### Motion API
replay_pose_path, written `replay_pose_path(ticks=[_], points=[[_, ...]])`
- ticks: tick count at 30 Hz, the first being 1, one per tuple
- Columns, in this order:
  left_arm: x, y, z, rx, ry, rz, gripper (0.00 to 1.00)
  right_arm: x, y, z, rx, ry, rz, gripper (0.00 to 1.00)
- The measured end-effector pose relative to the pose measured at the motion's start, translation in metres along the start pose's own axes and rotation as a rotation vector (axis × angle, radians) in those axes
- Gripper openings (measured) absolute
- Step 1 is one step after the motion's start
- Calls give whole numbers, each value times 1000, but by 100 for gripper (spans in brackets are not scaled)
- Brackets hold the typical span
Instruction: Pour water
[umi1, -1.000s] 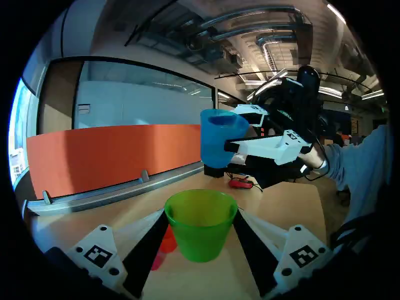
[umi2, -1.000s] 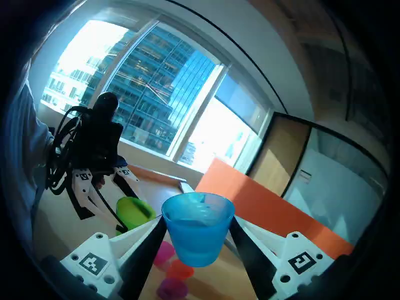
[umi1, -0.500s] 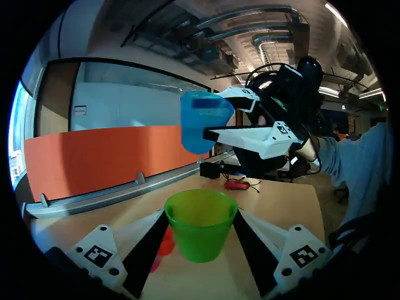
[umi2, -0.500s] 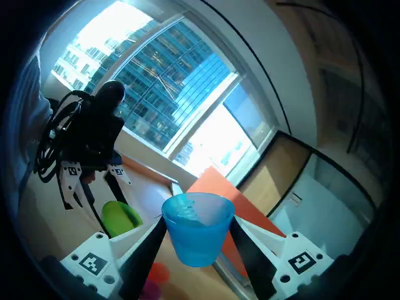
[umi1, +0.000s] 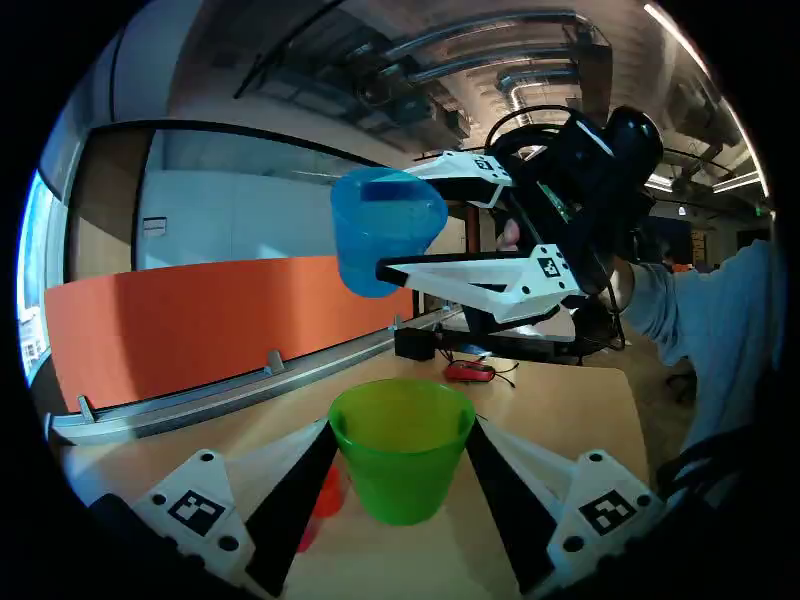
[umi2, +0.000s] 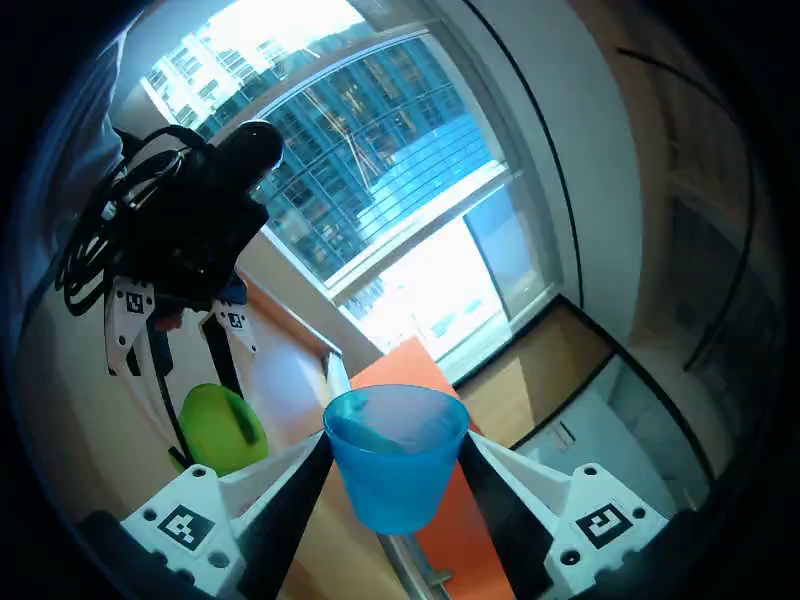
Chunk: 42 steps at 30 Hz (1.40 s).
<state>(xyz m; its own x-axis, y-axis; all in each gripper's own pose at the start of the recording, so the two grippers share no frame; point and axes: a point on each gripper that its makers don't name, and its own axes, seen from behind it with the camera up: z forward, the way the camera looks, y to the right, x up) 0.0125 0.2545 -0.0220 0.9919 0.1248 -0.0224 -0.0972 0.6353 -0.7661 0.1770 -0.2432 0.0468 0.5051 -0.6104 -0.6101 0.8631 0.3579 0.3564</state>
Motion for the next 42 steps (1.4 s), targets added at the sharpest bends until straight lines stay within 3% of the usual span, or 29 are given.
replay_pose_path(ticks=[9,42], points=[[4,5,3,-8,4,7,87,2,8,5,-15,-8,-98,89],[7,9,5,-17,7,13,87,10,28,14,-50,-14,-285,89]])
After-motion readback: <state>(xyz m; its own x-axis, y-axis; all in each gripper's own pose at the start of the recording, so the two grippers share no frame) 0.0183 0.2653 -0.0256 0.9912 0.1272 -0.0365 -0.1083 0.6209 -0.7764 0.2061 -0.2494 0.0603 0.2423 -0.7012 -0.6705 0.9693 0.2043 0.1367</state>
